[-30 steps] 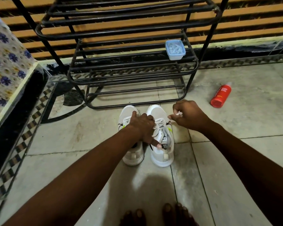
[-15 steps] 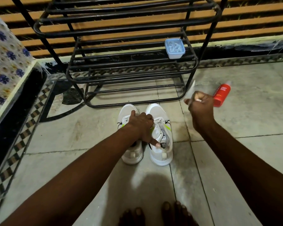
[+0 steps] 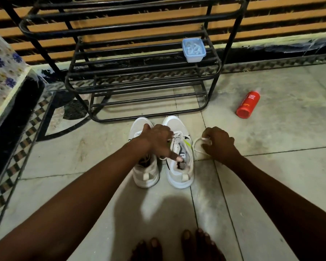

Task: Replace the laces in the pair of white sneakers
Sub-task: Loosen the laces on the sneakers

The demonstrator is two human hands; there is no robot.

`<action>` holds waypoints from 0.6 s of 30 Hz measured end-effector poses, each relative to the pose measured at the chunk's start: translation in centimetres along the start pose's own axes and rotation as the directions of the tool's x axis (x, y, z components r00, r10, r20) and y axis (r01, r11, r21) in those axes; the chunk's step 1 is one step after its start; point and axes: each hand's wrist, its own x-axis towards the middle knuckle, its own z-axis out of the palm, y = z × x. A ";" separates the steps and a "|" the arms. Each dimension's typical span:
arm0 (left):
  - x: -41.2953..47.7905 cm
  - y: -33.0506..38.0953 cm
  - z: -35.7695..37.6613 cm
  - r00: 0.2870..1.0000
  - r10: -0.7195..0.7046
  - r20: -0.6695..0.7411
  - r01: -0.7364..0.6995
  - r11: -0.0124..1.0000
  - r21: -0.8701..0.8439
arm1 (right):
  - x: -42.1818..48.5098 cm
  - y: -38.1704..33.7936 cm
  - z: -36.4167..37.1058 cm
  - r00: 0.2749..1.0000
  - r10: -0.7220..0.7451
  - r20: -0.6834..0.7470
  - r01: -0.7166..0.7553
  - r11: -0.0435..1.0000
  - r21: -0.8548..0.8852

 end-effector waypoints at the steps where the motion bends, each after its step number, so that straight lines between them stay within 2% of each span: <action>1: 0.1 0.0 -0.3 1.000 -0.016 -0.016 0.015 0.996 -0.082 | -0.3 -0.1 0.4 1.000 -0.003 -0.024 0.002 1.000 -0.029; 3: 0.7 0.1 -0.6 0.993 -0.049 -0.108 0.024 0.975 -0.223 | -1.1 -0.8 0.8 0.985 -0.075 -0.158 0.080 0.996 0.030; 6: 1.5 0.4 -0.2 0.969 -0.040 -0.244 -0.017 0.974 -0.228 | -2.4 -2.2 1.3 0.926 -0.260 -0.272 0.307 0.940 0.148; 8: 1.7 1.0 0.5 0.968 -0.044 -0.247 -0.010 0.976 -0.216 | -2.8 -2.7 1.9 0.904 -0.337 -0.262 0.383 0.911 0.151; 18: 3.3 2.3 1.8 0.961 -0.016 -0.276 0.006 0.999 -0.040 | -3.1 -2.8 4.3 0.892 -0.416 -0.178 0.444 0.880 0.170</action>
